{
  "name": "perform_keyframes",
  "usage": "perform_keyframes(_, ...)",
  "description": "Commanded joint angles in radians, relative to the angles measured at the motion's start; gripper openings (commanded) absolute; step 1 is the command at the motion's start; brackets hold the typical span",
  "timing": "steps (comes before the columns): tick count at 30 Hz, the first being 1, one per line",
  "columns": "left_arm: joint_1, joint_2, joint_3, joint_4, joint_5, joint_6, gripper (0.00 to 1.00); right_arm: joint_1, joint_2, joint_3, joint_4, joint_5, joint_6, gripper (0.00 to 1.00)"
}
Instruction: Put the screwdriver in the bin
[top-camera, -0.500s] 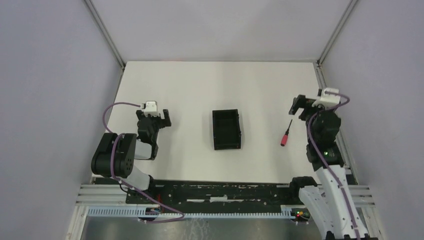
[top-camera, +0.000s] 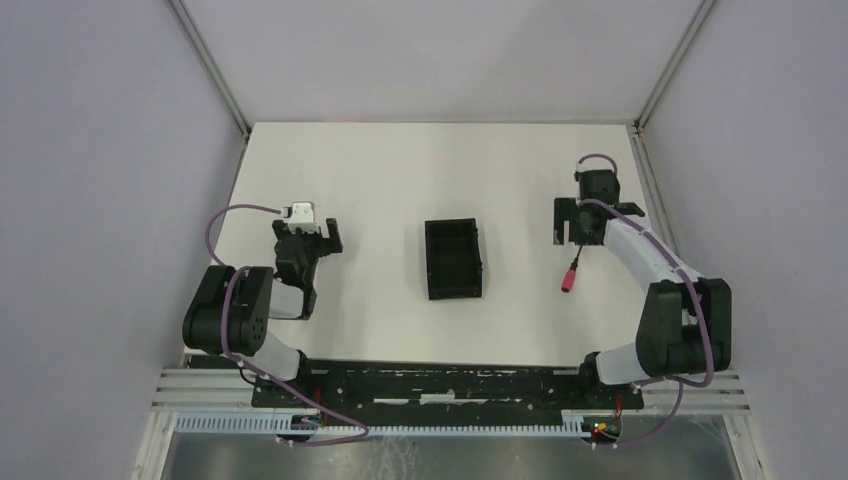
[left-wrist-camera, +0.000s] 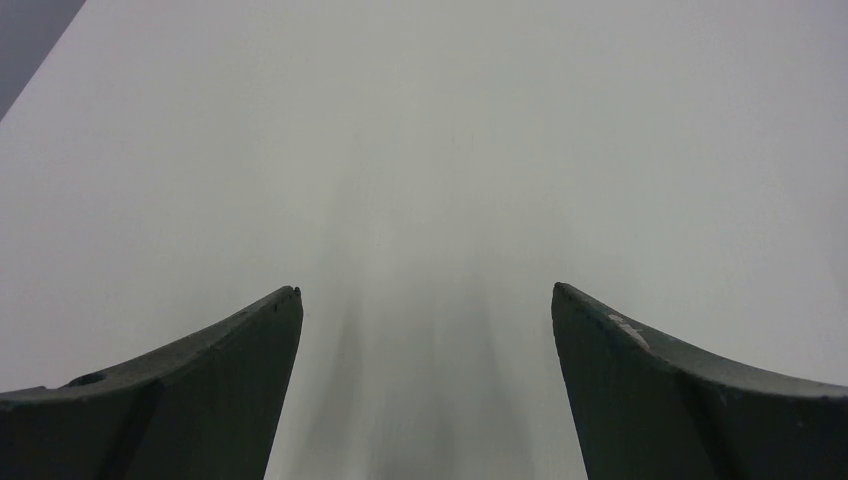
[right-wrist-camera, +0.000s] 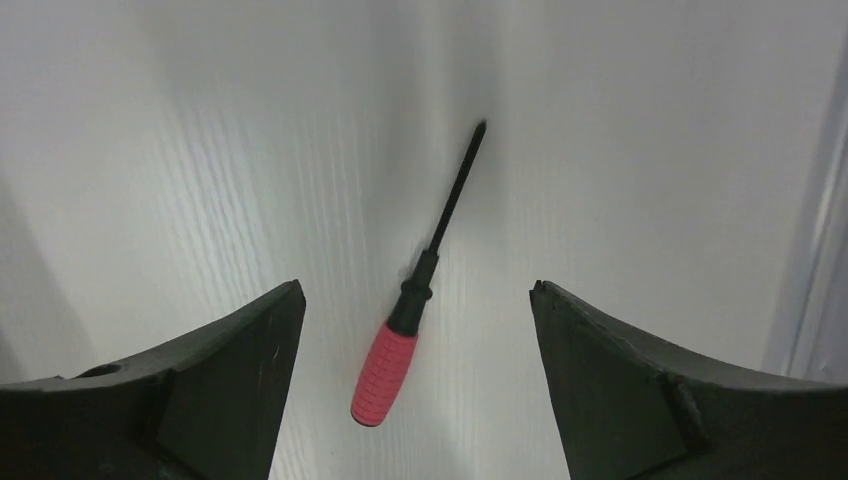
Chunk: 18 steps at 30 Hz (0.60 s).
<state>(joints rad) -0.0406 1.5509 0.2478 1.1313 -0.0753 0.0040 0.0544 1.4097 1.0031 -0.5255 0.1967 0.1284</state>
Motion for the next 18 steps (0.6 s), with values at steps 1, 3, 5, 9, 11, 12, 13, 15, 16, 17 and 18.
perform_keyframes(1,0.005,-0.016,0.003,0.035,0.003,-0.019,1.00,-0.012,0.042,-0.119,0.025,-0.078,-0.003,0.86)
perform_keyframes(3,0.006,-0.015,0.002,0.035,0.002,-0.019,1.00,-0.015,0.073,-0.167,0.062,-0.089,0.002,0.81)
perform_keyframes(5,0.005,-0.016,0.002,0.034,0.003,-0.019,1.00,-0.023,0.101,-0.203,0.096,-0.098,0.004,0.72)
perform_keyframes(9,0.005,-0.015,0.002,0.035,0.002,-0.019,1.00,-0.043,0.149,-0.231,0.131,-0.143,-0.004,0.40)
perform_keyframes(11,0.005,-0.016,0.002,0.035,0.003,-0.019,1.00,-0.046,0.155,-0.220,0.123,-0.151,-0.009,0.22)
perform_keyframes(12,0.005,-0.017,0.002,0.035,0.002,-0.019,1.00,-0.047,0.152,-0.209,0.111,-0.153,-0.014,0.12)
perform_keyframes(13,0.005,-0.016,0.003,0.035,0.003,-0.019,1.00,-0.048,0.145,-0.189,0.089,-0.153,-0.017,0.03)
perform_keyframes(15,0.004,-0.015,0.002,0.035,0.002,-0.019,1.00,-0.049,0.121,-0.140,0.035,-0.148,-0.022,0.00)
perform_keyframes(16,0.005,-0.017,0.002,0.035,0.002,-0.019,1.00,-0.049,0.104,-0.108,0.001,-0.149,-0.026,0.00)
perform_keyframes(17,0.005,-0.016,0.003,0.035,0.003,-0.019,1.00,-0.049,0.085,-0.074,-0.030,-0.152,-0.026,0.00)
perform_keyframes(18,0.006,-0.016,0.002,0.035,0.003,-0.019,1.00,-0.048,0.063,-0.045,-0.066,-0.161,-0.026,0.00)
